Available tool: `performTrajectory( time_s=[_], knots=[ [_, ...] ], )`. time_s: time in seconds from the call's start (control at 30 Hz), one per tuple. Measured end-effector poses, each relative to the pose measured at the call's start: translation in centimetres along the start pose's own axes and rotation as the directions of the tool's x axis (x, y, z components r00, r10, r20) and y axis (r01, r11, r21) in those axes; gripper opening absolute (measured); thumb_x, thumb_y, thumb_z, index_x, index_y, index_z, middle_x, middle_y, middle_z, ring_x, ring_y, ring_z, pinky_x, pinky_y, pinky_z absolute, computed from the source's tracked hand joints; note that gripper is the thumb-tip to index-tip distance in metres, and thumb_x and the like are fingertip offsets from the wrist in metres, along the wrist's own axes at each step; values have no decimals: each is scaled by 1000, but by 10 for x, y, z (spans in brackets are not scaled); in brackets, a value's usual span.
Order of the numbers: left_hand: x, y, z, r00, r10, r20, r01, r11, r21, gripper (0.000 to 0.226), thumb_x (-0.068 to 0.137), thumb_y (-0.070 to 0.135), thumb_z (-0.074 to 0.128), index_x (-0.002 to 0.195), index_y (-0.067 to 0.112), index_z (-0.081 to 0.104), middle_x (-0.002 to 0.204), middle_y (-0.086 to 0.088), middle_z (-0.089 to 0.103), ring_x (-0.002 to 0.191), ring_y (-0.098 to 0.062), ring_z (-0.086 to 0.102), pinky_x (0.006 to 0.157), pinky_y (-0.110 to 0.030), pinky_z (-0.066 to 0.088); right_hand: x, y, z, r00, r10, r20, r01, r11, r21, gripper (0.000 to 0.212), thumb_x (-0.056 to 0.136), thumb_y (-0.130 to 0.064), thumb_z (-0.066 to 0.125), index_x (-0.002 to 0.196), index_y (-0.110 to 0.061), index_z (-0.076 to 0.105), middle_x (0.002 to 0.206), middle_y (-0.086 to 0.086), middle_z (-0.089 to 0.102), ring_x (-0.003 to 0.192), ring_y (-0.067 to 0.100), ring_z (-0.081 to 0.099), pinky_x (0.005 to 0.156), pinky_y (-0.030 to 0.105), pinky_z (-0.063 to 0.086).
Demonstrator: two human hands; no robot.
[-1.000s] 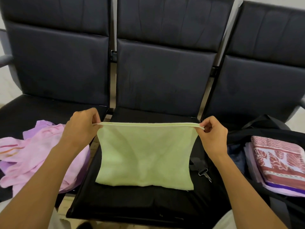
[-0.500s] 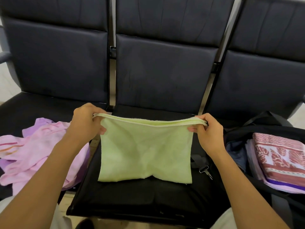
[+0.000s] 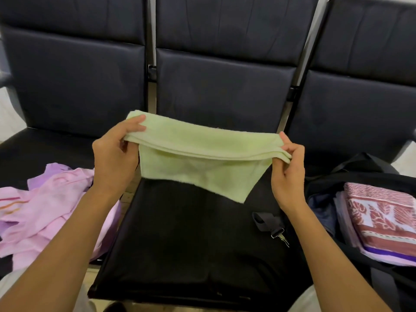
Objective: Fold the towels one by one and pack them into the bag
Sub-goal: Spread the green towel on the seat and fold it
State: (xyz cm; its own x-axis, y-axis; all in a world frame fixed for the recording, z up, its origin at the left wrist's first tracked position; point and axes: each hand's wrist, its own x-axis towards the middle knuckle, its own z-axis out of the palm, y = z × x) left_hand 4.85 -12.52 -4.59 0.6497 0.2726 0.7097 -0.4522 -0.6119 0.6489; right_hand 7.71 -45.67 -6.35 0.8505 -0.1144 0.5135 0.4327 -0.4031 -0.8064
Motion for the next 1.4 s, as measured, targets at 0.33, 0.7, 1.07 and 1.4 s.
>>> performTrajectory(
  time_s=[0.33,0.7,1.07,1.4],
  knots=[
    [-8,1,-9,995,-26,-99,39,991,125,22,94,3,58,112,5,69,102,-6,70,91,-5,64,87,-13,49,-9,-9,-6,984,-14,-179,7,999,-39,19,102,-7,45,103,-26,44,87,-22,60,67,1,53,58,19,43],
    [-24,20,-21,952,57,-302,-60,998,-2,21,96,2,55,113,-4,65,115,-15,66,114,-18,63,97,-23,49,-31,-35,2,976,-105,-190,106,994,-5,38,99,-1,47,111,-37,43,127,-21,57,68,3,57,59,14,45],
    [-38,34,-38,941,-258,-217,265,964,2,19,91,6,58,103,13,70,96,4,68,87,-6,62,77,-8,47,-39,-42,0,980,51,-195,-60,997,-40,4,103,-17,48,102,-21,47,65,-6,48,52,4,42,49,19,36],
    [-40,32,-33,864,-489,-119,491,871,-18,9,93,20,61,95,12,64,85,-2,66,78,-13,60,70,-24,47,-42,-40,-2,967,169,-189,-178,984,-31,14,103,-23,47,96,-11,45,74,-6,48,58,-3,44,53,14,39]
  ],
)
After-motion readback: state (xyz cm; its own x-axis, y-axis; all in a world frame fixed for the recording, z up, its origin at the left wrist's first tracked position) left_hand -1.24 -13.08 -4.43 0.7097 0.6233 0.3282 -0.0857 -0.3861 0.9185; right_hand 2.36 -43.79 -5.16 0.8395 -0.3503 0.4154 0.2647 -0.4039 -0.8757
